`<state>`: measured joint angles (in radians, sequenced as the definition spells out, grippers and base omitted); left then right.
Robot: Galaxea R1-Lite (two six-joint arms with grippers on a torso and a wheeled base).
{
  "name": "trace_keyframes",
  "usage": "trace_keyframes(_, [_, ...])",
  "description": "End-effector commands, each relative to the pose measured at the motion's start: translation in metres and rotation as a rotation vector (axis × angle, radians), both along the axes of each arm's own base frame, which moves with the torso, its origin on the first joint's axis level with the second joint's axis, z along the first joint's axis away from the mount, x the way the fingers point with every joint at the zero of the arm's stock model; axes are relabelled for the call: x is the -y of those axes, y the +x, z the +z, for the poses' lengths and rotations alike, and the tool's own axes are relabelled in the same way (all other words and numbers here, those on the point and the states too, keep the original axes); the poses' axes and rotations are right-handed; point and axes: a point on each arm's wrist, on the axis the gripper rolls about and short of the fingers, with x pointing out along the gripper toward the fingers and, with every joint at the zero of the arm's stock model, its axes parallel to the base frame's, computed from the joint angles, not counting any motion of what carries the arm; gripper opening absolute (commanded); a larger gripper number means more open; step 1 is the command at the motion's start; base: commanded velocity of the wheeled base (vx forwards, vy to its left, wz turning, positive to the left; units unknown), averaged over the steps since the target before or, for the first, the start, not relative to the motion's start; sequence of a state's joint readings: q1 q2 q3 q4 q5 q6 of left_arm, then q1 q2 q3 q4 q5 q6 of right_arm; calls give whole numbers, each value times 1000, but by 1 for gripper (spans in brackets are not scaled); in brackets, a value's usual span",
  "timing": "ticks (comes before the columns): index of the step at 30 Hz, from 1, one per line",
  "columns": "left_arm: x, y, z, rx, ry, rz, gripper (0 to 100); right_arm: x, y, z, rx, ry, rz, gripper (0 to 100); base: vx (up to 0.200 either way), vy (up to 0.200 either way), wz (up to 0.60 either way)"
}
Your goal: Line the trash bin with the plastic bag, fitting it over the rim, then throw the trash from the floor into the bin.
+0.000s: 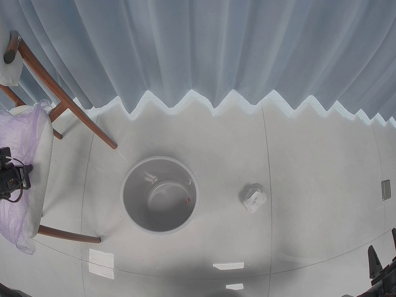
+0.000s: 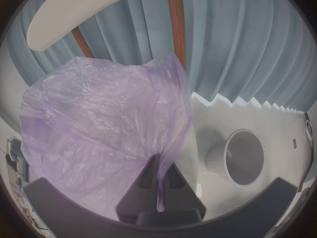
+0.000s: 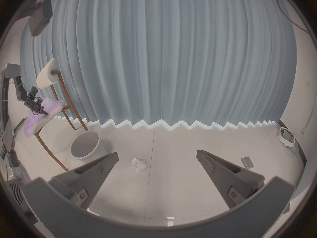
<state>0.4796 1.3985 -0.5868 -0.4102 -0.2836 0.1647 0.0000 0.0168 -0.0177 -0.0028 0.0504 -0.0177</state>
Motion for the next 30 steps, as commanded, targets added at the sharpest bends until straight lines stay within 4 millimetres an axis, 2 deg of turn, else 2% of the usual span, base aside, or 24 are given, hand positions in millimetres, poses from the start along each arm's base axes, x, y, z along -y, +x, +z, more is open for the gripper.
trace_keyframes(1, [4, -4, 3, 28, 0, -41, 0, 0, 0, -5, -1, -1, 0, 100, 0, 0, 0])
trace_keyframes(7, [22, -29, 9, 106, -15, -255, 0, 0, 0, -5, 0, -2, 2, 100, 0, 0, 0])
trace_keyframes(10, [30, -30, 10, 125, -40, -350, 0, 0, 0, -5, 0, -4, 2, 100, 0, 0, 0])
trace_keyframes(13, [44, -31, 14, 161, -68, -524, 0, 0, 0, -5, 0, -2, 2, 100, 0, 0, 0])
trace_keyframes(16, [53, -30, 15, 169, -76, -592, 0, 0, 0, -5, 0, -2, 2, 100, 0, 0, 0])
trace_keyframes(26, [107, -25, 20, 153, -174, -890, 0, 0, 0, -5, 0, -2, 2, 100, 0, 0, 0])
trace_keyframes(30, [139, -31, 32, 145, -268, -1053, 0, 0, 0, -5, -1, -1, 2, 100, 0, 0, 0])
